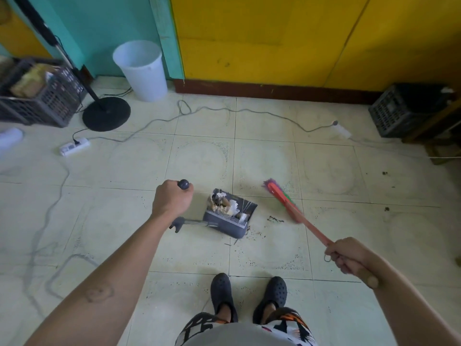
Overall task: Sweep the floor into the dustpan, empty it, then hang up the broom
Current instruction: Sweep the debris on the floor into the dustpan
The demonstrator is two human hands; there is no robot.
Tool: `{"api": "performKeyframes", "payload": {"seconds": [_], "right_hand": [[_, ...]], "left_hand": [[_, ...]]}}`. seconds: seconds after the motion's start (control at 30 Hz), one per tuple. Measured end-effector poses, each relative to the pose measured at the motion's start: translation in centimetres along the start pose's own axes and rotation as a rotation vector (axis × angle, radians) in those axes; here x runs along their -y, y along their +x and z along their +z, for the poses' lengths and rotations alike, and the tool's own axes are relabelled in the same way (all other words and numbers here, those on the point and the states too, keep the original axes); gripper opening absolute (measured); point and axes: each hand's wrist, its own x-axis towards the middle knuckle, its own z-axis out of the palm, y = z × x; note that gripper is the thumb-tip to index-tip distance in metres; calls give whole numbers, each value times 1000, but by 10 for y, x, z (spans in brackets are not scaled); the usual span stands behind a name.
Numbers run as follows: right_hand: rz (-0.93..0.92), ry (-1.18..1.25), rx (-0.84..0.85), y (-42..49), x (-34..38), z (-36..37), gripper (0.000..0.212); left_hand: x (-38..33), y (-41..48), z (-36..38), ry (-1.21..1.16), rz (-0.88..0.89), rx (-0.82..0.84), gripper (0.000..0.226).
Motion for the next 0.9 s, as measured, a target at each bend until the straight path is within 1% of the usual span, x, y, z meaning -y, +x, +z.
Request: {"api": "performKeyframes", "payload": {"seconds": [0.07,0.23,0.37,0.43,0.5,0.63,0.7,0.8,0.9], "right_hand": [[-14,106,-20,2,-3,-7,26],[-22,307,-30,3,-9,-27,20],[-11,476,-11,5,-11,-45,18],[9,543,-2,7,-12,-49,19],[23,567,-1,10,-13,-50,18],[43,543,-32,14,-13,-46,14],[33,543,-32,15,-12,-44,16],[30,544,-23,16,-9,-44,17],[30,522,-18,18,-6,-45,19]], "left_hand": [[-12,-8,11,-40,32,-9,40],[-33,-22,35,-165,64,8,44],[-36,-34,58,-174,107,28,51],[-38,-40,71,-199,100,25,51],[-34,-43,88,-212,49,58,48],[-6,-44,123,-152,-99,210,43],[2,-47,132,-88,-101,259,39],[0,-49,136,-65,-82,263,41],[-5,-46,135,-96,-119,236,43]]}}
